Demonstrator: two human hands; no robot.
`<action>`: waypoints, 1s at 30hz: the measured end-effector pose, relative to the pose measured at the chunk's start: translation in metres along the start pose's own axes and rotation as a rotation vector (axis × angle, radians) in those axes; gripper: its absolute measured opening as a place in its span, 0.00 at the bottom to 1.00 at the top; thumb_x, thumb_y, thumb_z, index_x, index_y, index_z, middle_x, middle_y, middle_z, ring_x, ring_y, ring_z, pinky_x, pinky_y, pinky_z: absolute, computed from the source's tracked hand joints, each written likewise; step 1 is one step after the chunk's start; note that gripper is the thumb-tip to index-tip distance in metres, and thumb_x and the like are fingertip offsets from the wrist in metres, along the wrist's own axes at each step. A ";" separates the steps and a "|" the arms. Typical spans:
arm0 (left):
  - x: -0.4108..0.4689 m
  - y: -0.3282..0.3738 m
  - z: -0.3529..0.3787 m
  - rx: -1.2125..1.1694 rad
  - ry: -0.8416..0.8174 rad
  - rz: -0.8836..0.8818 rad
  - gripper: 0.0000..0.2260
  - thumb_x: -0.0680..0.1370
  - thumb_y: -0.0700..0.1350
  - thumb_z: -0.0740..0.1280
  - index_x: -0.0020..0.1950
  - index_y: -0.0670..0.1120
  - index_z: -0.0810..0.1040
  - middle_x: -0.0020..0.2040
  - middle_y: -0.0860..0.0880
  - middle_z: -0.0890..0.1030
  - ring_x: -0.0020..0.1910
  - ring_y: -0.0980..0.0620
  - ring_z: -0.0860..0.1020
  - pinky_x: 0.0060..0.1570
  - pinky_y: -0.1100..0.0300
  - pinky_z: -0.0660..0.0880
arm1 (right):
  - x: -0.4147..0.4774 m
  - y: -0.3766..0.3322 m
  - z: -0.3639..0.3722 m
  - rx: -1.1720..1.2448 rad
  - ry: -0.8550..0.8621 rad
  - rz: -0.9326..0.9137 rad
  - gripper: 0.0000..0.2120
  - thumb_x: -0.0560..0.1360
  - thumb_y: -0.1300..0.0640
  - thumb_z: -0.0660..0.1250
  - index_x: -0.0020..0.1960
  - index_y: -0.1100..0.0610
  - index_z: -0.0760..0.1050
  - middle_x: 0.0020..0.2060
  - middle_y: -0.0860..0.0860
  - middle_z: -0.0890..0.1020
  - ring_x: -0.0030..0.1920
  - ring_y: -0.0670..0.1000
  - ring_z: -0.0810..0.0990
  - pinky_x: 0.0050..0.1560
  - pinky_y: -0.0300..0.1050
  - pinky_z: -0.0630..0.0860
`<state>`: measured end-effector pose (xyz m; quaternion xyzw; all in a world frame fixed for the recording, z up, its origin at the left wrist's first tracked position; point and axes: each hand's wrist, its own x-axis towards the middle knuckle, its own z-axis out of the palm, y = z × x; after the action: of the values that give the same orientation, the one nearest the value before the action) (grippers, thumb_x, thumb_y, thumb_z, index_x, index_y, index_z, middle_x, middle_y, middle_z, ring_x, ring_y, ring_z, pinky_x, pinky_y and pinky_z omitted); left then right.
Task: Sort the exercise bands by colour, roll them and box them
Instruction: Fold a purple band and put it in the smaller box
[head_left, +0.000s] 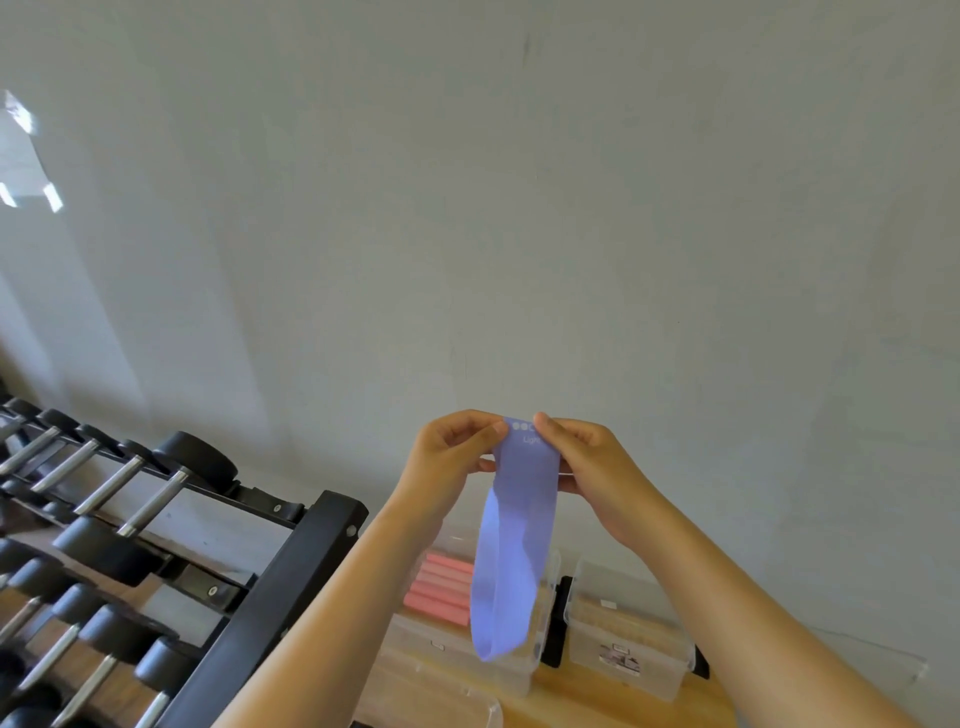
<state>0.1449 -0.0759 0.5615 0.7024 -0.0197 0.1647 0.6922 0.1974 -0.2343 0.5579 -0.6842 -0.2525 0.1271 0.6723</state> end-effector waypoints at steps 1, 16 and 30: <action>0.001 0.001 0.000 -0.003 -0.004 0.005 0.07 0.80 0.36 0.64 0.47 0.39 0.81 0.45 0.42 0.82 0.45 0.48 0.80 0.46 0.59 0.78 | 0.001 -0.001 0.000 -0.003 0.005 -0.005 0.17 0.81 0.48 0.59 0.54 0.58 0.82 0.48 0.52 0.86 0.49 0.51 0.85 0.47 0.41 0.81; 0.008 0.000 0.030 0.109 -0.038 0.053 0.09 0.75 0.35 0.71 0.53 0.45 0.80 0.55 0.47 0.83 0.56 0.50 0.80 0.54 0.61 0.76 | 0.012 -0.014 -0.032 -0.028 0.141 -0.044 0.22 0.79 0.50 0.64 0.52 0.72 0.74 0.50 0.70 0.77 0.43 0.55 0.80 0.49 0.53 0.81; 0.004 0.008 0.067 -0.028 0.028 -0.032 0.06 0.76 0.43 0.71 0.40 0.44 0.81 0.60 0.53 0.81 0.59 0.55 0.79 0.60 0.59 0.72 | -0.026 -0.010 -0.070 -0.230 0.091 -0.247 0.16 0.71 0.58 0.75 0.55 0.47 0.76 0.53 0.40 0.80 0.56 0.39 0.78 0.56 0.36 0.74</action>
<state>0.1604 -0.1413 0.5710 0.6906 -0.0009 0.1632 0.7046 0.2101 -0.3079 0.5678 -0.7255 -0.3168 -0.0171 0.6107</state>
